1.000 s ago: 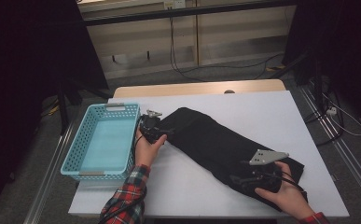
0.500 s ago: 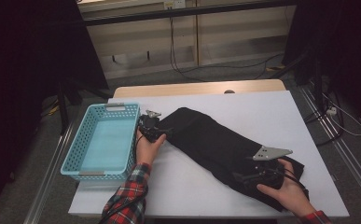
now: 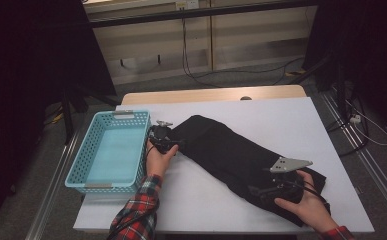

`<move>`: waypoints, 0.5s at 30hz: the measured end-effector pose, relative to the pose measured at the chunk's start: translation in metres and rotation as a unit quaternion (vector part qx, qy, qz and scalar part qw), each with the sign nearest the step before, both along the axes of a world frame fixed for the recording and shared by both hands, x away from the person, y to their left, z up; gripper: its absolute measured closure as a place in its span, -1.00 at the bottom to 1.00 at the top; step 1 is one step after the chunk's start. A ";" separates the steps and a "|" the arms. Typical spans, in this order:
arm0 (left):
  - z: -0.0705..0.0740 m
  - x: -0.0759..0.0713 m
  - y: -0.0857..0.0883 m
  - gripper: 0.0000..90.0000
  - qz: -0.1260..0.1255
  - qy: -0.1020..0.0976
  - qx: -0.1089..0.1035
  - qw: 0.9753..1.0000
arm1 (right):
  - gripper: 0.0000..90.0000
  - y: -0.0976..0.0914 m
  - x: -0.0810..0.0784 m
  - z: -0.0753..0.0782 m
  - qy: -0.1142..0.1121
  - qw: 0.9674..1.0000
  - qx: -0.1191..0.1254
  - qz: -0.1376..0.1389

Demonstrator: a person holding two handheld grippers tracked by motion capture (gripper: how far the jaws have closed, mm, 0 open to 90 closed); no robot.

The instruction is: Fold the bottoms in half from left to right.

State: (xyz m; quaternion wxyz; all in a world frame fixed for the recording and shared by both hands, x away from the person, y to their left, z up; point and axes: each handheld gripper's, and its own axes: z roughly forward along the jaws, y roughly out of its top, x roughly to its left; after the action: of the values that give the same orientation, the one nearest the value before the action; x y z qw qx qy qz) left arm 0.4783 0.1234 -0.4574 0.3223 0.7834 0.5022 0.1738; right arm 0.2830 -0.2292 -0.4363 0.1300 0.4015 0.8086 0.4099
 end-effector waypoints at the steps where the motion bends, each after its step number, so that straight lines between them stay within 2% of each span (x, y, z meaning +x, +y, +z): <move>1: 0.001 0.000 0.000 -0.58 0.000 0.002 0.002 1.000 | -0.54 0.000 0.000 0.000 0.001 1.000 0.001 0.001; 7: 0.005 0.002 0.003 -0.12 0.023 0.014 -0.012 1.000 | -0.55 0.004 0.001 0.001 0.000 1.000 0.002 0.006; 11: 0.007 0.002 0.005 0.24 0.022 0.021 -0.025 0.999 | -0.55 0.006 0.002 0.001 0.000 1.000 0.001 0.012; 13: 0.007 0.003 0.005 0.36 0.025 0.027 -0.032 0.999 | -0.56 0.006 0.002 0.001 0.000 1.000 0.001 0.012; 15: 0.007 0.003 0.004 0.54 0.024 0.031 -0.045 0.998 | -0.56 0.006 0.002 0.002 -0.001 1.000 0.002 0.014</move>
State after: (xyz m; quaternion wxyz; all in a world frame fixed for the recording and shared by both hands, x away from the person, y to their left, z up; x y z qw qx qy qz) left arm 0.4812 0.1273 -0.4506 0.3374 0.7610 0.5375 0.1343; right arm 0.2848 -0.2233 -0.4347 0.1241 0.3902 0.8131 0.4137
